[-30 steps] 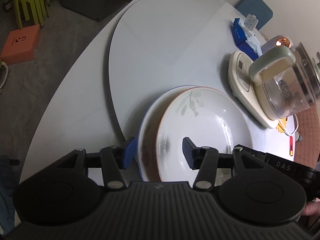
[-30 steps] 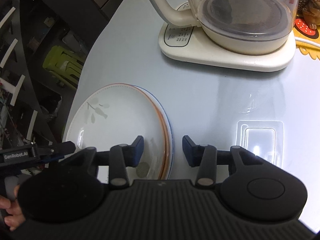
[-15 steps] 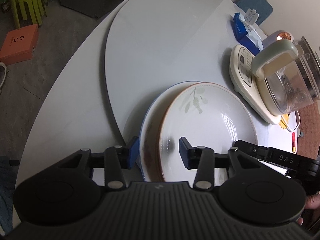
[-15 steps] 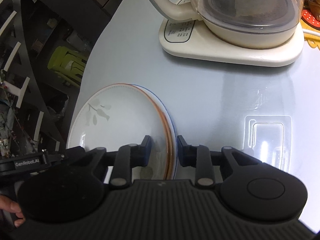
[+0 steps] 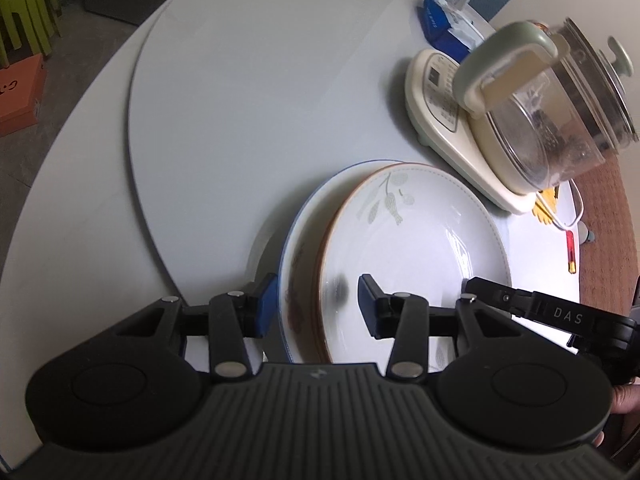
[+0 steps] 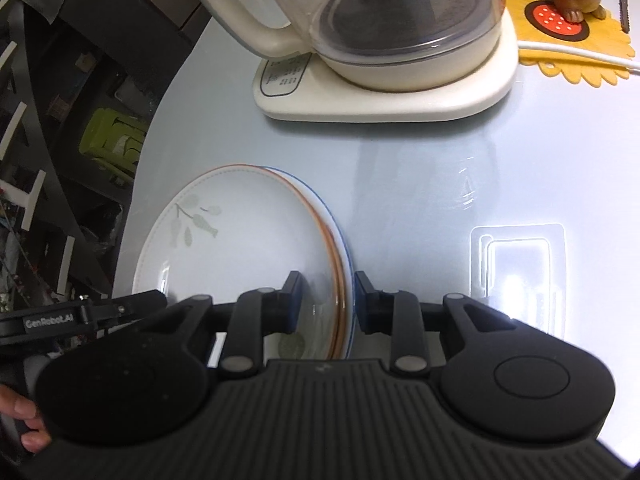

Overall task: Organize plates and bowls
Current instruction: 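Lower the plate stack onto the rose-pattern plate with both grippers, then open both grippers and lift them away from the plate stack rim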

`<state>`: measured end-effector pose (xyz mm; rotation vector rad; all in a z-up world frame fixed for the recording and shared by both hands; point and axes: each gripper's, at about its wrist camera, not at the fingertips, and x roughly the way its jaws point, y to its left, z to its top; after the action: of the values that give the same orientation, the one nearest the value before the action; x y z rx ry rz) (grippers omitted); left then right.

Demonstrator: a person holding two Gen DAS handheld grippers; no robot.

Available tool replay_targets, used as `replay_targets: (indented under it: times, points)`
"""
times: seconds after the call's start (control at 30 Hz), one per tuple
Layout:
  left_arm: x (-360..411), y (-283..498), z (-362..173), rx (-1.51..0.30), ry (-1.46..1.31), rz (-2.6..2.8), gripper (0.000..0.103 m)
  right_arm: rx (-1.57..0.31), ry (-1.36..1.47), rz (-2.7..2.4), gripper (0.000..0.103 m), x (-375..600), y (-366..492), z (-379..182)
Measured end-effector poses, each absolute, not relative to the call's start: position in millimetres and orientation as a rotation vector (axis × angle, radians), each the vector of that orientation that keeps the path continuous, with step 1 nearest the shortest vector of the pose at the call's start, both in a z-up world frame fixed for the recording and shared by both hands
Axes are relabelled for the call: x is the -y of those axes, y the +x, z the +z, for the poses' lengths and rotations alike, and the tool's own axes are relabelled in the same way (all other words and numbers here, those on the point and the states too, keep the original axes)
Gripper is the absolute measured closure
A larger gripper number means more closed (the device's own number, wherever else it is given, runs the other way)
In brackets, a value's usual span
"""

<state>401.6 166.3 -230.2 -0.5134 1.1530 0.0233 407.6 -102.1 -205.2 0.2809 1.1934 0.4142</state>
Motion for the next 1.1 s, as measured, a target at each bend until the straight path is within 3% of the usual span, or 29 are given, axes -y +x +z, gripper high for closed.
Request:
replay_targets:
  times: [0.53,1.1]
  points:
    - [-98,406,-235,-1.18,-0.498,-0.04,0.054,-1.155,0.26,0.324,0.075,167,397,-199]
    - [-96,388,-222,-1.169,-0.552,0.006,0.054,-1.089,0.219,0.268,0.076,186,396,-180]
